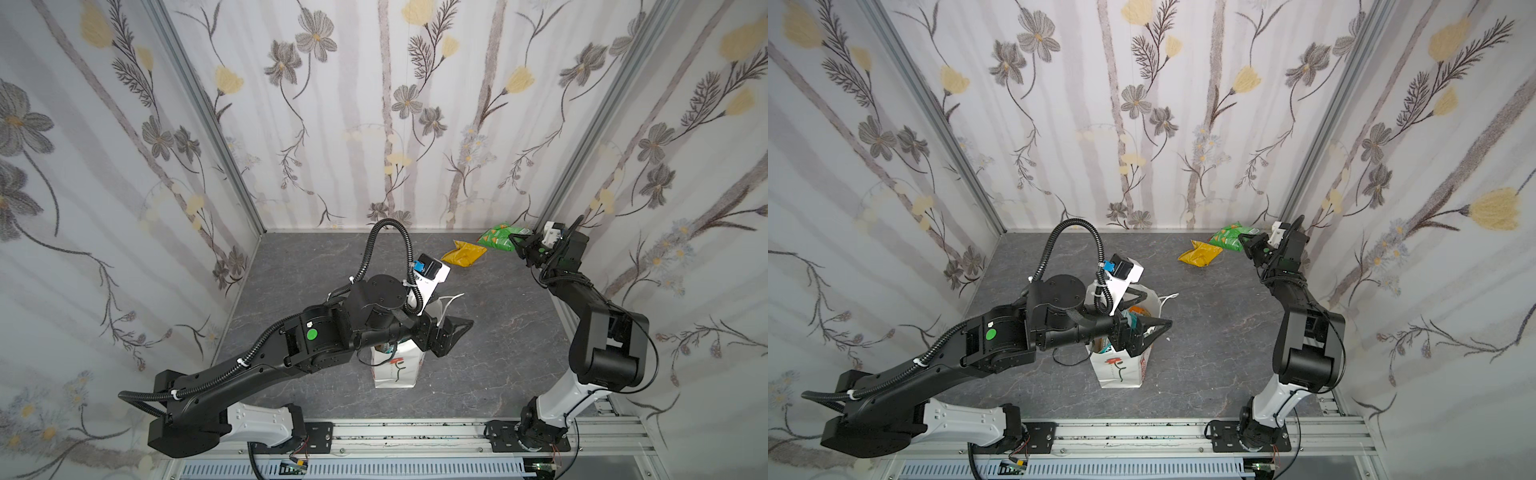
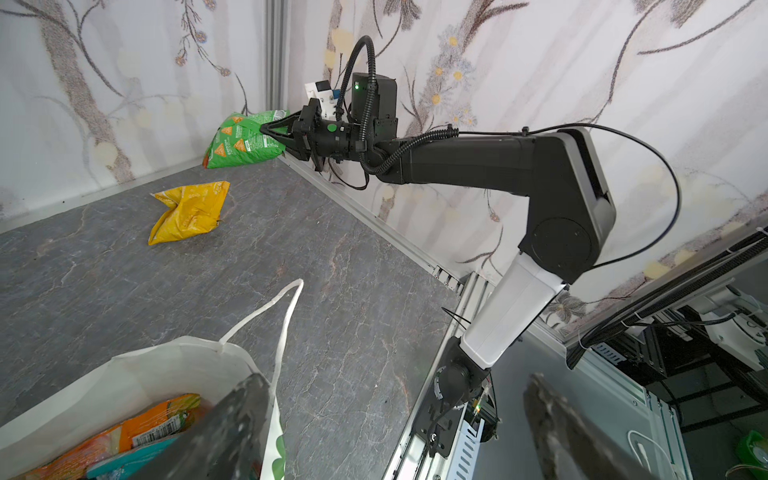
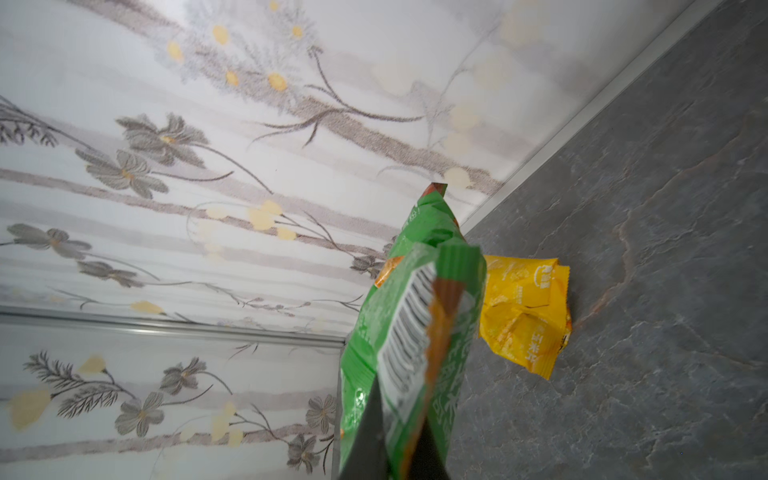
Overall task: Take the snacks out of the paper bag
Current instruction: 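Carry the green packet beside the yellow packet and release it with the right gripper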
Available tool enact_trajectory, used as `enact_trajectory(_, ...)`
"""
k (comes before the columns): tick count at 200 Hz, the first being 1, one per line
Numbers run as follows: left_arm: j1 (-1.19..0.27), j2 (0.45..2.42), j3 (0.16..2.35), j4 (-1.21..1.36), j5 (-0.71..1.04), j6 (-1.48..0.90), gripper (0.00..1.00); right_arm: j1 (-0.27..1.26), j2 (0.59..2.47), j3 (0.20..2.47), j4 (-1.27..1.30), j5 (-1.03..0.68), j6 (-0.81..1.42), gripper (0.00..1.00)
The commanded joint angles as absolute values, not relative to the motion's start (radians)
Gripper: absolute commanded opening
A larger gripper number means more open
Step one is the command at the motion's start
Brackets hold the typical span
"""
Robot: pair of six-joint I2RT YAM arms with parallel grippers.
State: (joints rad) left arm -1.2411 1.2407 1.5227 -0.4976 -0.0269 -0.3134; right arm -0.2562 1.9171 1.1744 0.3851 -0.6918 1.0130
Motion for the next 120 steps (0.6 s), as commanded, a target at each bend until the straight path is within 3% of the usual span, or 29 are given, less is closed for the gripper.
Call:
enact_trajectory(1, -1.242, 1.241, 1.523, -0.514, -0.123, -0.312, 1.00, -0.275, 1.996, 1.244, 0.410, -0.662, 1.017, 0.00)
enact_trajectory(85, -1.238, 1.256, 1.585, -0.617, -0.308, -0.257, 1.00, -0.300, 2.301, 1.524, 0.299, -0.573, 1.049, 0.00)
enact_trajectory(120, -1.223, 1.301, 1.614, -0.613, -0.311, -0.218, 1.00, -0.298, 2.381, 1.600, 0.240, -0.564, 1.039, 0.02)
